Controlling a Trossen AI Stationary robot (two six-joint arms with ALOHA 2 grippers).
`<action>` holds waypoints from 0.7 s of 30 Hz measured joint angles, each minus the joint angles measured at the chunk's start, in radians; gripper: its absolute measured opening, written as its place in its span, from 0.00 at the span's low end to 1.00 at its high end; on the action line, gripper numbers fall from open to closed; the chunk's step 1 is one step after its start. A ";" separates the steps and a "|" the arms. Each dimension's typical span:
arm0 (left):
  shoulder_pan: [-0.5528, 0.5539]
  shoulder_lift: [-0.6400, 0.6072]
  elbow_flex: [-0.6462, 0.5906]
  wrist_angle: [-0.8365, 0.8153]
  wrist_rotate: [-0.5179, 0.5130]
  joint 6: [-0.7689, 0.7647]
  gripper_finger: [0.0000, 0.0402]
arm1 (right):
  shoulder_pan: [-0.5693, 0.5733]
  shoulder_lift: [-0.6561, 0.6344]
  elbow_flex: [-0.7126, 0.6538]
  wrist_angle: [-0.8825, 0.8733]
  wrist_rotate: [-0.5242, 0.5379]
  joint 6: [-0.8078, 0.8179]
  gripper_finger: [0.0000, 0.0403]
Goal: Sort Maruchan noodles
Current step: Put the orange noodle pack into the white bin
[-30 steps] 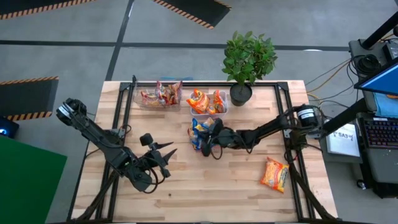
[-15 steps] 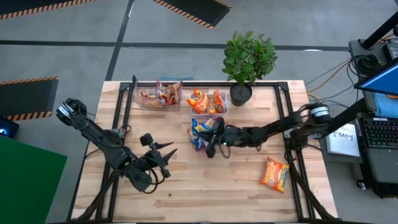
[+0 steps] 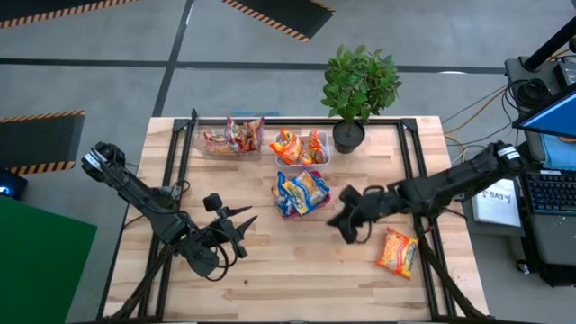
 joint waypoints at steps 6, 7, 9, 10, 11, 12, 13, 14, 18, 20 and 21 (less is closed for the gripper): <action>0.000 0.000 0.000 0.028 0.000 0.062 0.31 | 0.131 0.017 0.000 -0.296 -0.127 0.333 0.02; 0.000 0.000 0.000 0.039 0.000 0.073 0.31 | 0.152 0.029 0.000 -0.364 -0.161 0.391 0.02; 0.000 0.000 0.000 0.048 0.000 0.084 0.31 | 0.198 0.057 -0.001 -0.477 -0.247 0.495 0.02; 0.000 0.000 0.000 0.048 0.000 0.086 0.31 | 0.224 0.070 -0.001 -0.525 -0.303 0.537 0.02; 0.000 0.000 0.000 0.048 0.000 0.086 0.31 | 0.252 0.085 -0.001 -0.565 -0.362 0.574 0.02; -0.001 0.000 0.000 0.048 0.000 0.086 0.31 | 0.278 0.101 -0.001 -0.595 -0.418 0.605 0.02; -0.001 0.000 0.000 0.048 0.000 0.086 0.31 | 0.299 0.119 -0.001 -0.618 -0.469 0.627 0.02; -0.001 0.000 0.000 0.048 0.000 0.086 0.31 | 0.319 0.137 -0.001 -0.640 -0.502 0.648 0.02; 0.000 0.000 0.000 0.048 0.000 0.103 0.31 | 0.372 0.228 -0.001 -0.739 -0.518 0.681 0.02; 0.000 -0.001 0.000 0.048 0.000 0.124 0.31 | 0.382 0.283 -0.001 -0.766 -0.518 0.651 0.02; 0.000 -0.001 0.000 0.048 0.000 0.129 0.31 | 0.382 0.310 -0.001 -0.767 -0.517 0.634 0.02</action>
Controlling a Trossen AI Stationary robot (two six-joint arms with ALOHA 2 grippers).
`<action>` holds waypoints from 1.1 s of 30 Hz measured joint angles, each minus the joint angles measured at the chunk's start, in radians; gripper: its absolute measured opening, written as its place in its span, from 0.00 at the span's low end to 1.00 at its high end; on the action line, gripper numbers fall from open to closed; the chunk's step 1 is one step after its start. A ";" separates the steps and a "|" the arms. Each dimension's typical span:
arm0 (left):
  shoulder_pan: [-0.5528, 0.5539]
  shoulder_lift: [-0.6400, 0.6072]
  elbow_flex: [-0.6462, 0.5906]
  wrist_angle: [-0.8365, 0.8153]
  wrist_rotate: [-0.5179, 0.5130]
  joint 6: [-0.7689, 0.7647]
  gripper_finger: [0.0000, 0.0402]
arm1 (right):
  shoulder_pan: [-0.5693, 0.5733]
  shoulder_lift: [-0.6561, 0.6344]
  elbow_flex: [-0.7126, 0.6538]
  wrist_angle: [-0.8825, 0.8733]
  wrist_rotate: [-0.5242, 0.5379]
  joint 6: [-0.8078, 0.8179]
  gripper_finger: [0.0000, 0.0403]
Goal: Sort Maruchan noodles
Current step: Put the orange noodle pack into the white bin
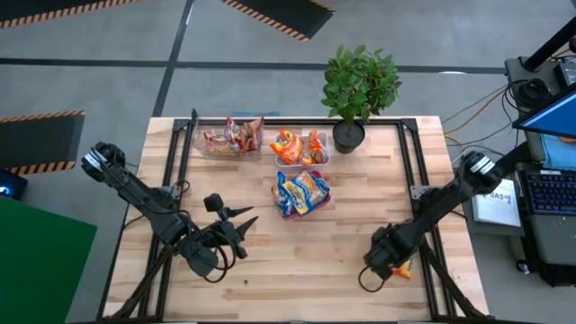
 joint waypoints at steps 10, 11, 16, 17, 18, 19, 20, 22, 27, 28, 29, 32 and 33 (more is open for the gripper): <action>0.008 0.000 0.000 0.012 0.000 0.001 0.31 | -0.087 0.140 0.256 0.123 0.464 -0.198 0.02; 0.011 0.000 0.000 0.013 0.000 0.001 0.31 | -0.093 0.140 0.305 0.171 0.564 -0.277 0.02; 0.016 0.000 0.000 0.028 0.005 -0.009 0.31 | -0.094 0.123 0.529 0.217 0.905 -0.629 0.02; 0.016 0.000 0.000 0.029 0.024 -0.017 0.31 | -0.095 0.119 0.560 0.197 0.913 -0.671 0.02; 0.016 0.000 0.000 0.030 0.055 -0.026 0.31 | -0.096 0.115 0.582 0.177 0.914 -0.691 0.02; 0.016 0.000 0.000 0.031 0.090 -0.034 0.31 | -0.098 0.113 0.598 0.147 0.914 -0.697 0.02; 0.016 0.000 0.000 0.030 0.132 -0.043 0.31 | -0.099 0.112 0.608 0.115 0.913 -0.693 0.02; 0.016 0.001 0.000 0.032 0.204 -0.060 0.31 | -0.099 0.111 0.612 0.041 0.906 -0.653 0.02; 0.008 0.022 0.000 0.035 0.237 -0.110 0.31 | -0.099 0.127 0.546 -0.234 0.812 -0.467 0.02; 0.006 0.026 0.000 0.035 0.239 -0.121 0.31 | -0.099 0.129 0.515 -0.274 0.781 -0.428 0.02; 0.005 0.032 0.000 0.036 0.242 -0.132 0.31 | -0.099 0.129 0.480 -0.300 0.745 -0.397 0.02; 0.005 0.050 0.000 0.037 0.256 -0.151 0.31 | -0.099 0.128 0.353 -0.315 0.633 -0.333 0.02; 0.005 0.055 0.000 0.037 0.256 -0.158 0.31 | -0.097 0.128 0.304 -0.309 0.600 -0.324 0.02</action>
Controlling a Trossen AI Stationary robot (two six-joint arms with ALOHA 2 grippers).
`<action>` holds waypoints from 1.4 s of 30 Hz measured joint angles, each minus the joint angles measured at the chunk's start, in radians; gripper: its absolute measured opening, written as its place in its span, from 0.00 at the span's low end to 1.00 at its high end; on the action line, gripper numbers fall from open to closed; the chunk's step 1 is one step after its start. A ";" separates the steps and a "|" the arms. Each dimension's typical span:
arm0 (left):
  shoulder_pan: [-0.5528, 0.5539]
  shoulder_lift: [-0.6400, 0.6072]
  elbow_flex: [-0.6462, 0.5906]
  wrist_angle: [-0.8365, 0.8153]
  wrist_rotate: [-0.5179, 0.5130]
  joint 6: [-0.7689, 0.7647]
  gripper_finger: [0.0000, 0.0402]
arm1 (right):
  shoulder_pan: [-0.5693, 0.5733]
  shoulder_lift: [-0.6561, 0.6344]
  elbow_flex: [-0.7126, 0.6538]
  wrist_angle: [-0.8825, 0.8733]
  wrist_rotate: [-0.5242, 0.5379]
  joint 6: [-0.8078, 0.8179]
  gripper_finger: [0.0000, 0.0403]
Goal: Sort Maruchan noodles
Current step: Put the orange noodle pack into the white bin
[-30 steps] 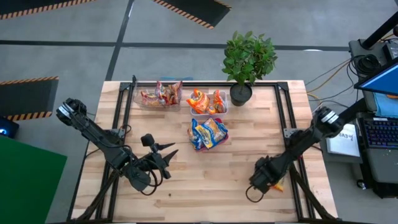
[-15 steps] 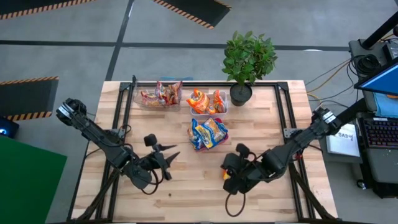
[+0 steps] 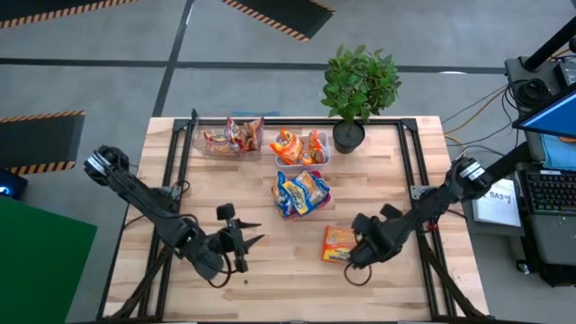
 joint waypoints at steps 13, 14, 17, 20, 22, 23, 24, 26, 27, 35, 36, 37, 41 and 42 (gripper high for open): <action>-0.001 0.058 0.000 0.030 0.005 -0.119 0.31 | 0.015 -0.007 -0.219 0.597 -0.041 -0.073 0.02; -0.001 0.071 0.000 0.049 0.005 -0.121 0.31 | 0.015 -0.007 -0.212 0.689 -0.010 -0.118 0.02; 0.000 0.112 0.000 0.119 0.005 -0.101 0.31 | 0.004 -0.010 -0.172 0.840 0.070 -0.243 0.02; -0.006 0.150 0.000 0.193 0.015 -0.075 0.32 | -0.015 -0.014 -0.125 0.781 0.077 -0.321 0.02; -0.016 0.166 0.000 0.221 0.050 -0.078 0.35 | -0.019 -0.016 -0.103 0.753 0.078 -0.337 0.02; -0.024 0.170 0.000 0.225 0.072 -0.086 0.36 | -0.019 -0.017 -0.097 0.749 0.075 -0.340 0.02; -0.032 0.176 0.000 0.228 0.097 -0.095 0.38 | -0.019 -0.018 -0.095 0.750 0.073 -0.338 0.02; -0.050 0.186 0.000 0.226 0.162 -0.115 0.40 | -0.017 -0.018 -0.095 0.752 0.066 -0.318 0.02; -0.060 0.194 0.000 0.225 0.203 -0.123 0.41 | -0.018 -0.018 -0.097 0.757 0.065 -0.296 0.02; -0.099 0.306 0.000 0.241 0.290 -0.260 0.37 | -0.054 -0.017 -0.156 0.906 -0.057 -0.180 0.06; -0.095 0.326 0.000 0.254 0.290 -0.270 0.36 | -0.063 -0.017 -0.166 0.938 -0.083 -0.172 0.09; -0.094 0.349 0.000 0.268 0.289 -0.275 0.34 | -0.071 -0.017 -0.178 0.974 -0.102 -0.166 0.12; -0.095 0.419 0.000 0.332 0.289 -0.280 0.28 | -0.094 -0.017 -0.214 1.073 -0.137 -0.144 0.27; -0.095 0.430 0.000 0.347 0.289 -0.280 0.26 | -0.099 -0.017 -0.220 1.084 -0.137 -0.141 0.31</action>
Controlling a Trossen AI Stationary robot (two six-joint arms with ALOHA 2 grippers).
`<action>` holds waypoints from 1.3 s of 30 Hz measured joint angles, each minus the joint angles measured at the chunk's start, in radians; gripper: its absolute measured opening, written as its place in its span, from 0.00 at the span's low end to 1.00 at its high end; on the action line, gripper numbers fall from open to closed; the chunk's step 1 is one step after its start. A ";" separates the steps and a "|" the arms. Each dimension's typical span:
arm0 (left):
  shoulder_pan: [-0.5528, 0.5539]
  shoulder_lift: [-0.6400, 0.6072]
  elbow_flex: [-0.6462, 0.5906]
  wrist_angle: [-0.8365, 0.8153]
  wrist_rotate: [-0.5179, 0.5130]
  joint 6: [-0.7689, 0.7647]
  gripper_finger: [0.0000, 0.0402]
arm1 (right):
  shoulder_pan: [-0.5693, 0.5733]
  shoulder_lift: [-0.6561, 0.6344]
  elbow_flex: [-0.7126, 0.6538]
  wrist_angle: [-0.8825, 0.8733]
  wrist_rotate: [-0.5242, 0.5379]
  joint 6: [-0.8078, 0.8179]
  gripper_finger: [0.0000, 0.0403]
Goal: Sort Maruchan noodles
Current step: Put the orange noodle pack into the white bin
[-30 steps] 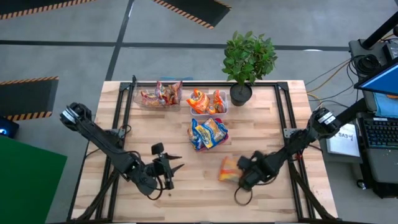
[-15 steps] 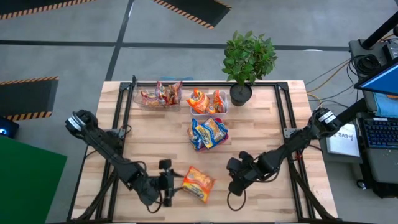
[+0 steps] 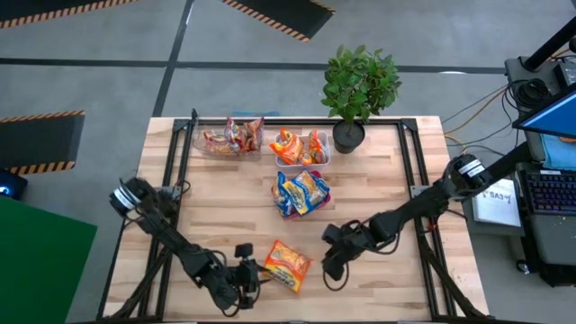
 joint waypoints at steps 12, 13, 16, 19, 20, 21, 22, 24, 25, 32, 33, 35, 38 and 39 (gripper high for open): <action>0.002 0.077 0.000 0.012 -0.004 -0.065 0.19 | -0.029 0.149 -0.005 0.219 0.018 -0.025 0.73; 0.003 0.082 0.000 0.010 -0.005 -0.069 0.19 | -0.029 0.163 -0.005 0.250 0.019 -0.030 0.75; 0.005 0.105 0.000 0.001 -0.007 -0.100 0.19 | -0.033 0.195 -0.005 0.326 0.018 -0.046 0.79; 0.005 0.116 0.000 0.001 -0.014 -0.130 0.19 | -0.038 0.218 -0.005 0.385 0.018 -0.062 0.81; 0.005 0.119 0.000 0.002 -0.016 -0.136 0.19 | -0.040 0.226 -0.005 0.407 0.018 -0.068 0.81; 0.005 0.121 0.001 0.002 -0.016 -0.143 0.19 | -0.044 0.233 -0.005 0.430 0.016 -0.071 0.81; 0.005 0.123 0.001 0.002 -0.016 -0.147 0.19 | -0.047 0.238 -0.005 0.452 0.016 -0.078 0.81; 0.005 0.125 0.001 0.001 -0.018 -0.154 0.19 | -0.056 0.251 -0.006 0.513 0.007 -0.089 0.81; 0.005 0.125 0.001 0.001 -0.017 -0.156 0.19 | -0.061 0.257 -0.006 0.540 -0.005 -0.094 0.81; 0.008 0.126 0.001 0.000 -0.016 -0.159 0.19 | -0.083 0.311 -0.005 0.677 -0.027 -0.094 0.79; 0.008 0.126 0.001 0.001 -0.018 -0.160 0.19 | -0.084 0.323 -0.005 0.684 -0.027 -0.094 0.79; 0.009 0.126 0.001 0.000 -0.028 -0.163 0.19 | -0.088 0.355 -0.005 0.736 -0.023 -0.097 0.77; 0.011 0.126 0.001 -0.002 -0.033 -0.164 0.19 | -0.093 0.388 -0.004 0.810 -0.018 -0.096 0.73; 0.012 0.126 0.001 -0.002 -0.033 -0.164 0.19 | -0.096 0.396 -0.005 0.828 -0.018 -0.098 0.72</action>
